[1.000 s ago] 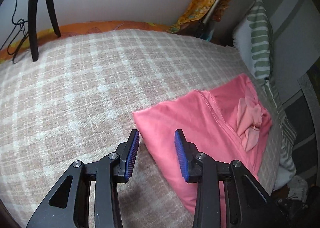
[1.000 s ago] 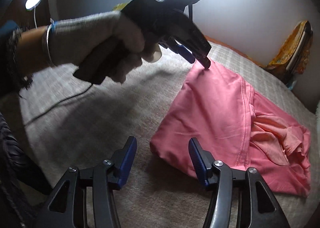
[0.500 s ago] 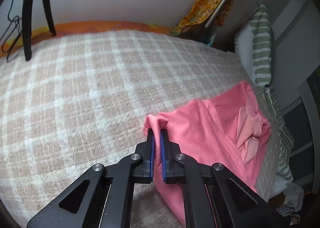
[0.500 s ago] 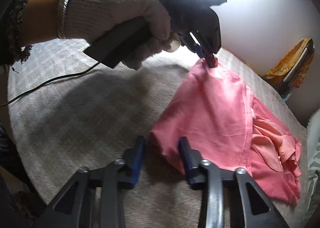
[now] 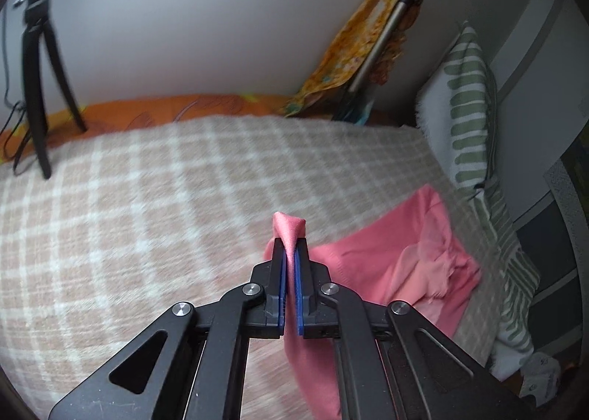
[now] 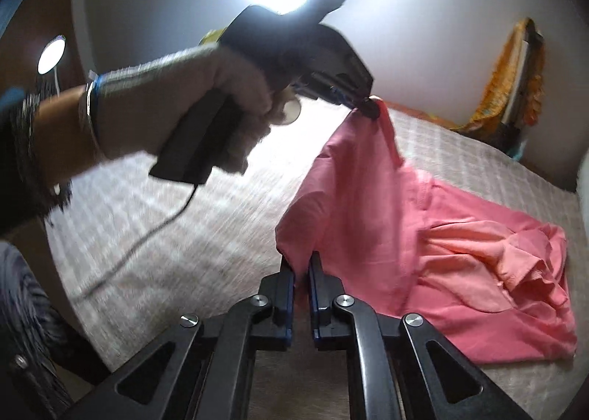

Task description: Fold small clothes

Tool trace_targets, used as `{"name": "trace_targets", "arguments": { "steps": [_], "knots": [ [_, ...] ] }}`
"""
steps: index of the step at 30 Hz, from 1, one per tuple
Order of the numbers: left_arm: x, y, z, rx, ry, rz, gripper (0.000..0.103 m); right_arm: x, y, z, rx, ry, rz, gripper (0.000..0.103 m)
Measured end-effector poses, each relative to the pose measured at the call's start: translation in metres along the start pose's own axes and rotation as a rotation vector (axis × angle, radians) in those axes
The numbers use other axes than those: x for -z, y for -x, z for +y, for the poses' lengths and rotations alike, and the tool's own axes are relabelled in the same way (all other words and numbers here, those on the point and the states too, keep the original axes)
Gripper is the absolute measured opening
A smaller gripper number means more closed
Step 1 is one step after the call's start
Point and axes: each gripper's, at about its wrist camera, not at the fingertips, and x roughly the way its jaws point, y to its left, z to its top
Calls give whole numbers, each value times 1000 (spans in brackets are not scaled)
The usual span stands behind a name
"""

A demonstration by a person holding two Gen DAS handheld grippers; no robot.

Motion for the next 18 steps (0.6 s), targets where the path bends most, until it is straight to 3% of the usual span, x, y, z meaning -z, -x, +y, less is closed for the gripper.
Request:
{"name": "trace_targets", "arguments": {
  "steps": [11,18],
  "knots": [
    [-31,-44,-80,54,-53,-21,2,-1,52,-109,-5,-295,-88,4],
    [-42,-89,-131,67,-95,7,2,8,78,-151,-5,-360,-97,4]
  ]
}}
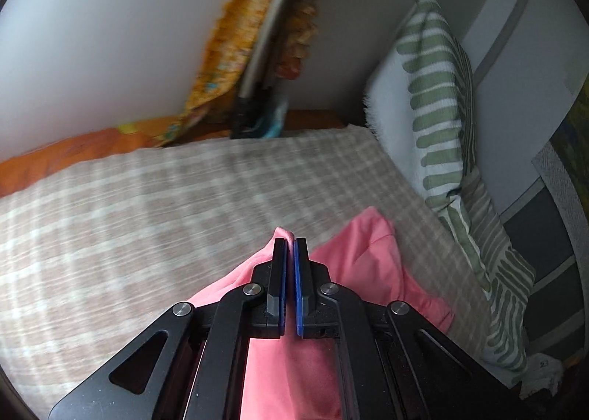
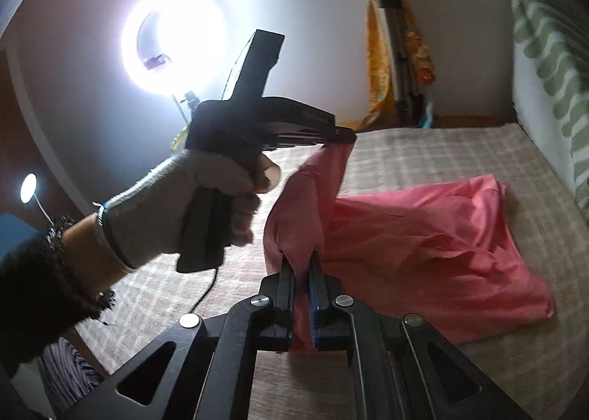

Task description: Fold small clothes

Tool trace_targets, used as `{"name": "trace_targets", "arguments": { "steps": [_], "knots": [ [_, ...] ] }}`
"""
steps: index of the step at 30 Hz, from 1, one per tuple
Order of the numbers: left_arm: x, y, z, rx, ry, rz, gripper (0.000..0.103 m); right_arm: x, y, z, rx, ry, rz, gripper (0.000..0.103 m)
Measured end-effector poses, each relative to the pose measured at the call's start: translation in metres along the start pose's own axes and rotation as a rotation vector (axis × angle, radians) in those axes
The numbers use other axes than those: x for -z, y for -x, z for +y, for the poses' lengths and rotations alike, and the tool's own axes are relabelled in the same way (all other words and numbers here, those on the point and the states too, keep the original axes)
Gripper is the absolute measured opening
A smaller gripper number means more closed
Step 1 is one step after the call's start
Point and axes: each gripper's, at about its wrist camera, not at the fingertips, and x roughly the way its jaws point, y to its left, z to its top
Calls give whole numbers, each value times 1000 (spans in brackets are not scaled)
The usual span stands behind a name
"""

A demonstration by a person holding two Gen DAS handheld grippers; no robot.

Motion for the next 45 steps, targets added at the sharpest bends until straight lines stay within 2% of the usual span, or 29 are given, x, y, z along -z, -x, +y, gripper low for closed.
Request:
{"name": "trace_targets", "arguments": {
  "steps": [3,12,21,26,27,29,30,33,37,39,45],
  "knots": [
    [-4,-18,-19,-20,-40,12,2,1,4,-31,15,-38,-1,4],
    [-17,-78,-72,-66,-134,49,2,32,23,-142,-27,-315,-46,4],
    [-16,-144,-124,-97,-244,92,0,64,25,-199,-2,-418,-55,4],
    [-9,-162,-146,-69,-345,119,0,78,20,-213,7,-443,-38,4],
    [-11,-163,-146,-55,-368,147,0,80,19,-213,6,-443,-35,4],
    [-16,-160,-134,-49,-353,172,1,84,16,-212,-5,-435,-28,4],
    [-19,-158,-129,-49,-341,175,7,85,16,-211,-5,-429,-27,4],
    [-30,-150,-101,-46,-272,179,35,84,12,-212,-1,-415,-31,4],
    [-27,-160,-86,-63,-276,248,36,83,9,-212,15,-392,-27,4],
    [-21,-169,-86,-79,-283,278,42,82,7,-212,22,-386,-23,4],
    [-12,-172,-87,-65,-264,265,41,84,6,-213,27,-389,-16,4]
  ]
}}
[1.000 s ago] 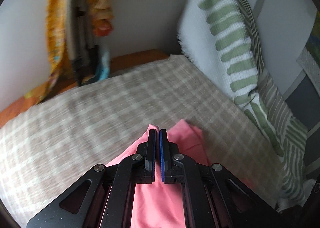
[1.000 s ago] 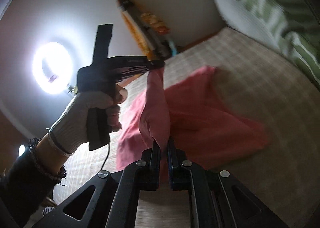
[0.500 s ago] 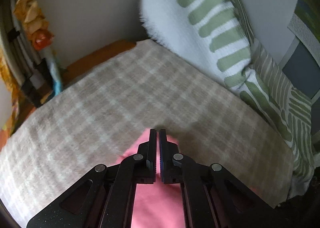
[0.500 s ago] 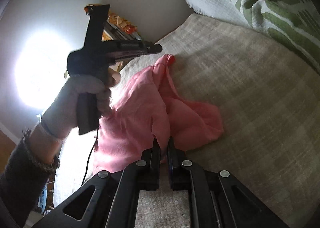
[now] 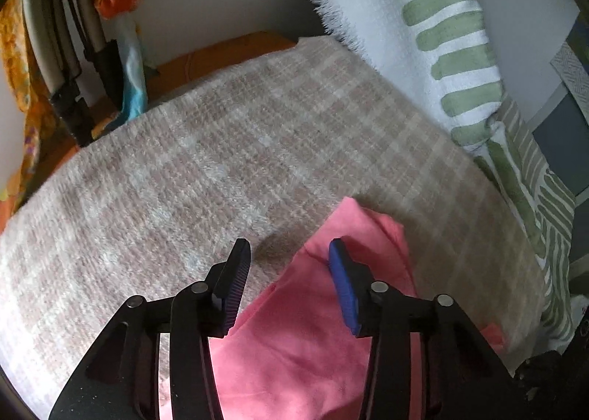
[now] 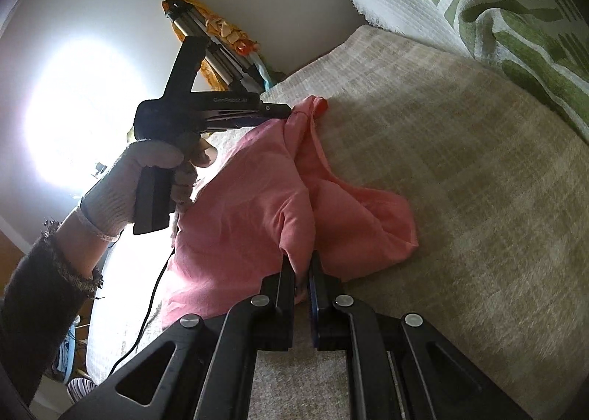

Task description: Fold small clothes

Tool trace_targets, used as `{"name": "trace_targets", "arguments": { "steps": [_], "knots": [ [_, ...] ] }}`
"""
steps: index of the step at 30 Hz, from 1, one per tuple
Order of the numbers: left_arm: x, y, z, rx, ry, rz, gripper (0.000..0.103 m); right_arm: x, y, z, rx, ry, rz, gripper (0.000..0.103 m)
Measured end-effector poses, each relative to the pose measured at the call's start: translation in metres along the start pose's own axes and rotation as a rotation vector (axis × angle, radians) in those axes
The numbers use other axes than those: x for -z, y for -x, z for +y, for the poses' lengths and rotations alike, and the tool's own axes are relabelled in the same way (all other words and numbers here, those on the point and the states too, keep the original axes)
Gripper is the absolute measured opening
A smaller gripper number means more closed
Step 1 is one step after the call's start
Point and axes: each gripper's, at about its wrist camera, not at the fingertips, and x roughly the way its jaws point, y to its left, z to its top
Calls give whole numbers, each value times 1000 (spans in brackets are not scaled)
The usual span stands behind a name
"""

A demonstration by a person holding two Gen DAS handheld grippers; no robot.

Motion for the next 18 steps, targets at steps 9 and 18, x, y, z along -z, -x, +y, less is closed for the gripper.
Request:
{"name": "trace_targets", "arguments": {
  "steps": [9,18],
  "knots": [
    [16,13,11,54,45,-6,36,-1,0,6,11,11,7,4],
    [13,32,-7,47,-31,-113,0,0,6,19,64,40,-12,4]
  ]
}}
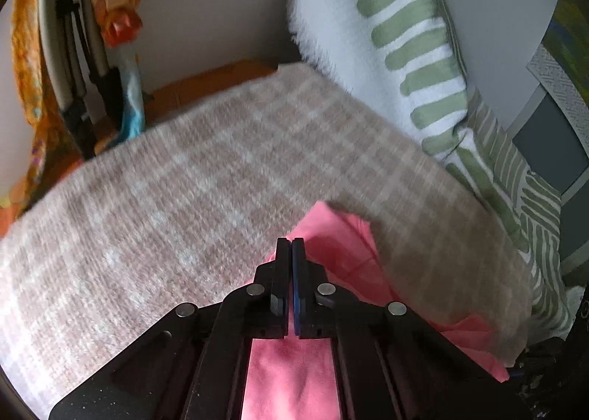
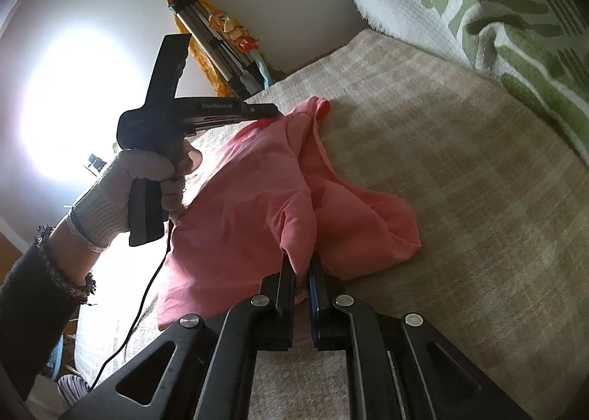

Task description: Fold small clothes

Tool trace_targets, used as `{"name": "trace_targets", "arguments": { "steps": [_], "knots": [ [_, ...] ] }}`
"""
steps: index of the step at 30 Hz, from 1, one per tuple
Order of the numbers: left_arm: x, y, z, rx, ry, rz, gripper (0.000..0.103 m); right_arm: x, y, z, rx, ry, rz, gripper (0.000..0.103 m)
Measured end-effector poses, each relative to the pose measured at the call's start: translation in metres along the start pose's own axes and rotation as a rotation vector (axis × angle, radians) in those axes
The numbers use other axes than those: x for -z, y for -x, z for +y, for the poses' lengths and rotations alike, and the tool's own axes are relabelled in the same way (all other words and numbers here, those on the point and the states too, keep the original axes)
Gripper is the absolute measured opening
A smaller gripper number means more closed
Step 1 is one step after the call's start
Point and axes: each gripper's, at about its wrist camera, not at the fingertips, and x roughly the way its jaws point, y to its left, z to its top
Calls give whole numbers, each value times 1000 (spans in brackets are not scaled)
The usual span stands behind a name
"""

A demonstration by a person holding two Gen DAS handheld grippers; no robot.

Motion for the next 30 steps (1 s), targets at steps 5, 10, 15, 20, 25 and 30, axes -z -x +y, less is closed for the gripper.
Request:
{"name": "trace_targets", "arguments": {
  "steps": [5,10,15,20,25,30],
  "knots": [
    [-9,10,-3,0,-17,-23,0,-1,3,5,9,12,-18,4],
    [-23,9,-8,-1,-21,-42,0,-1,11,-3,-12,-30,-27,4],
    [-29,-5,-22,0,-51,-32,0,1,20,-14,-2,-40,-41,4],
    [-33,-22,-26,-15,-46,-19,0,4,11,-27,21,-67,-21,4],
    [-43,-30,-30,-32,-42,-33,0,6,9,-31,42,-69,-25,4],
    [-44,-23,-29,-35,-44,-37,0,12,3,-33,58,-45,34,9]
  ]
}}
